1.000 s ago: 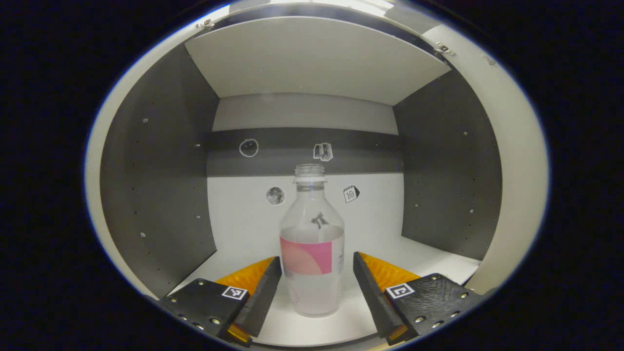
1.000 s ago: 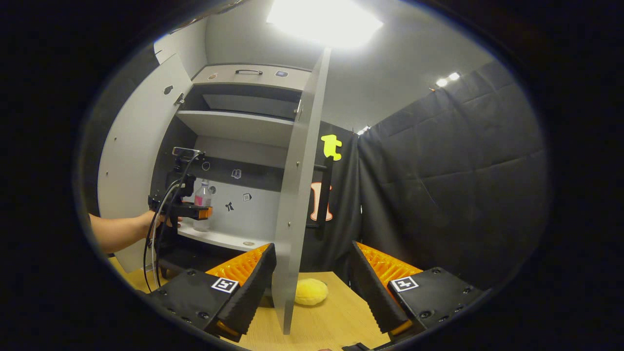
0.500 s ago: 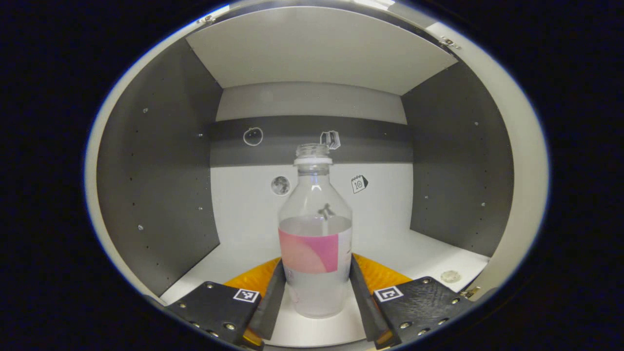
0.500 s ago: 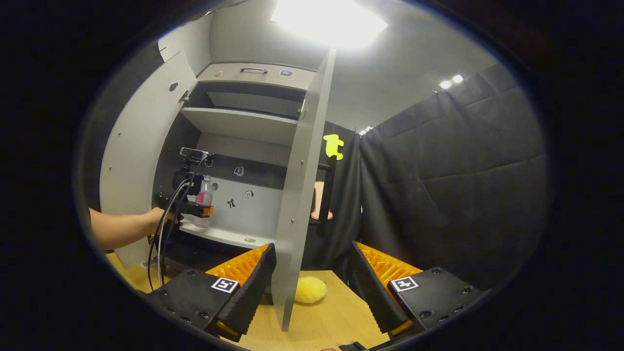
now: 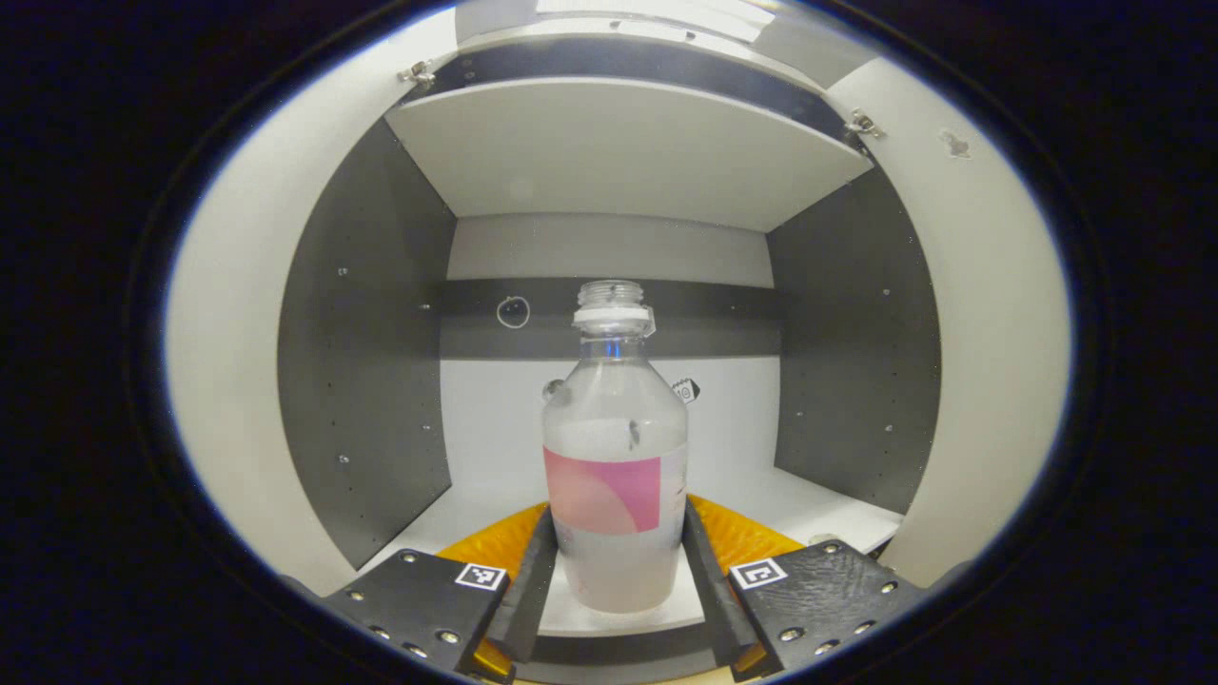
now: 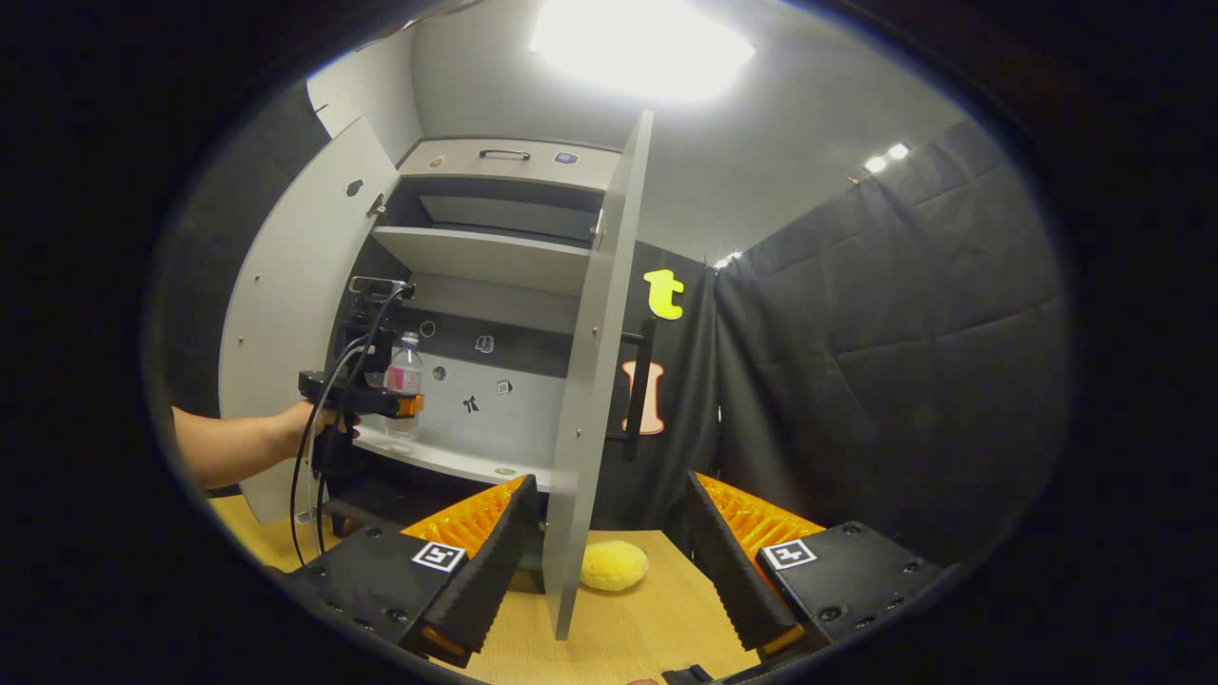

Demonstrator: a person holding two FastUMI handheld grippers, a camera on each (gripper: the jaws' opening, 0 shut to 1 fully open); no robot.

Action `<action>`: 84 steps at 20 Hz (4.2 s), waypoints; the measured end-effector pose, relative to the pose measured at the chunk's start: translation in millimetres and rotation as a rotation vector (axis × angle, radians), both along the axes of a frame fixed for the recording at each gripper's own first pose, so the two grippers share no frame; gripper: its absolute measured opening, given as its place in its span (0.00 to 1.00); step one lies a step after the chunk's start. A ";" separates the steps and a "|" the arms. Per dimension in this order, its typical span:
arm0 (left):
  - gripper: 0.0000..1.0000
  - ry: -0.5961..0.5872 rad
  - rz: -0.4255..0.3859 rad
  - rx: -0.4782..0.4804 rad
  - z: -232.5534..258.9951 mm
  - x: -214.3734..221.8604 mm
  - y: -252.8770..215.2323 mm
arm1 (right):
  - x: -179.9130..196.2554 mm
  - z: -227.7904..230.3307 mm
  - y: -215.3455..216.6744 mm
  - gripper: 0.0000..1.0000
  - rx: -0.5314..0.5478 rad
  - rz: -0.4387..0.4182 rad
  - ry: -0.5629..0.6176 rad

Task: Grasp the bottle in the cabinet with the left hand and place it on the coaster, then close the right door with the right hand and the left door with the left hand.

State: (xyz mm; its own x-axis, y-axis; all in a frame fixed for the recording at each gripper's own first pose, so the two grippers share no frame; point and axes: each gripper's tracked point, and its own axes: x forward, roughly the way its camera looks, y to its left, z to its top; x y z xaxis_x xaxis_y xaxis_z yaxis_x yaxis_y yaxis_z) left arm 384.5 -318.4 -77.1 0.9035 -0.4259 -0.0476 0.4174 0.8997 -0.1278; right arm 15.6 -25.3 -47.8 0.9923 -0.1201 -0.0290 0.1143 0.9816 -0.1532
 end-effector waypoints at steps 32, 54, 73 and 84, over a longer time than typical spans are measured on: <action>0.70 0.053 0.001 -0.045 -72.9 -161.8 31.5 | -73.2 -7.3 0.7 0.94 0.063 0.245 0.066; 0.77 0.216 -0.069 0.086 -268.4 -264.6 13.3 | -79.2 -48.1 26.3 0.97 0.023 0.313 0.163; 0.90 0.283 -0.022 0.114 -294.2 -285.4 19.6 | -68.2 -71.1 23.0 0.98 0.079 0.330 0.232; 0.91 0.132 0.017 0.059 -152.9 -286.4 43.0 | -57.7 -35.0 20.2 0.98 0.159 0.343 0.131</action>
State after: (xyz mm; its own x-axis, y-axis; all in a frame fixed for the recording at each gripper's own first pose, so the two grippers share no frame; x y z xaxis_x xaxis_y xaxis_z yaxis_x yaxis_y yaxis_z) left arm 98.1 -275.4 -230.0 0.8949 -0.4034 -0.1909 0.3849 0.9141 -0.1276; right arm -42.1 -5.1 -82.8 0.9607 0.2342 -0.1492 -0.2350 0.9719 0.0125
